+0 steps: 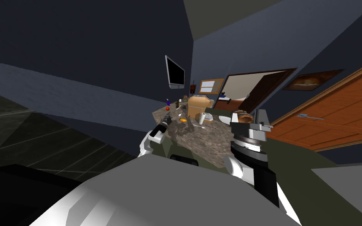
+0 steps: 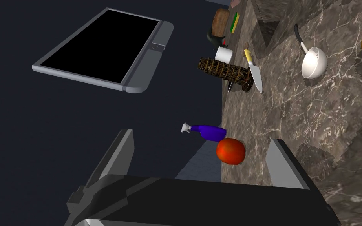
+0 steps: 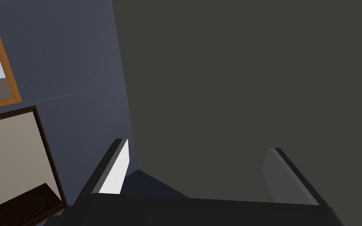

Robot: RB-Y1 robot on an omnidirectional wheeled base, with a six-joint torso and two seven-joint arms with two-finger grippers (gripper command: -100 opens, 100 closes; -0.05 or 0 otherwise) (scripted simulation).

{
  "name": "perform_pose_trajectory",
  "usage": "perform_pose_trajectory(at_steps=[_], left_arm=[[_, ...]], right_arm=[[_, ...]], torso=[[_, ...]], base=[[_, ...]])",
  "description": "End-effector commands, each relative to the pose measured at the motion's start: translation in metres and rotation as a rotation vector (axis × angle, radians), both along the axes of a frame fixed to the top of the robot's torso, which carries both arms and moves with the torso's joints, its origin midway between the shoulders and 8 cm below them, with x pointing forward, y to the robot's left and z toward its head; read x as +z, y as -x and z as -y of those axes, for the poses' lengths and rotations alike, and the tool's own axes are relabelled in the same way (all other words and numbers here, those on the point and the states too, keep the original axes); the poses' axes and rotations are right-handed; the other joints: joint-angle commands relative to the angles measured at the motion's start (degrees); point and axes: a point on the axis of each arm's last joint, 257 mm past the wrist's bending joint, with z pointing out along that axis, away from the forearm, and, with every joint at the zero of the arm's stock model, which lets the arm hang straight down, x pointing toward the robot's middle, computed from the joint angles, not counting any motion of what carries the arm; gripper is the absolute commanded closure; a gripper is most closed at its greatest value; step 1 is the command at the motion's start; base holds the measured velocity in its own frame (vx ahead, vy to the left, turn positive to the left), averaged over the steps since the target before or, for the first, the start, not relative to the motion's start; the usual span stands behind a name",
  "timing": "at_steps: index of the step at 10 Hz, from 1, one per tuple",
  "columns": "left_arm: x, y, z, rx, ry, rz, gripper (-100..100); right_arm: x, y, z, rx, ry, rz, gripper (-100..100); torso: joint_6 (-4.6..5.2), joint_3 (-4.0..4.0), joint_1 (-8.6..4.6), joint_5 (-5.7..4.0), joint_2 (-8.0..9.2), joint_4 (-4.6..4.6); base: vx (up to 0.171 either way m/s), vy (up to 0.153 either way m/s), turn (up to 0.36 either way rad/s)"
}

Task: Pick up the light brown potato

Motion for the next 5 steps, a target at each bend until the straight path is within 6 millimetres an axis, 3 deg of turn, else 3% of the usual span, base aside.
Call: perform_pose_trajectory(at_steps=[1,5], left_arm=[[-0.005,-0.005,0.004,-0.003,0.013,-0.034,-100],[-0.022,-0.008,0.005,0.005,0.019,-0.116,-100]], right_arm=[[0.000,0.000,0.000,0.000,0.000,0.000,0],[0.000,0.000,0.000,0.000,0.000,0.000,0]], torso=[[0.00,0.00,0.00,0.00,0.00,0.00],[0.03,0.00,-0.06,-0.02,0.00,0.00]], base=[[0.007,0.032,-0.174],[0.006,0.021,-0.087]])
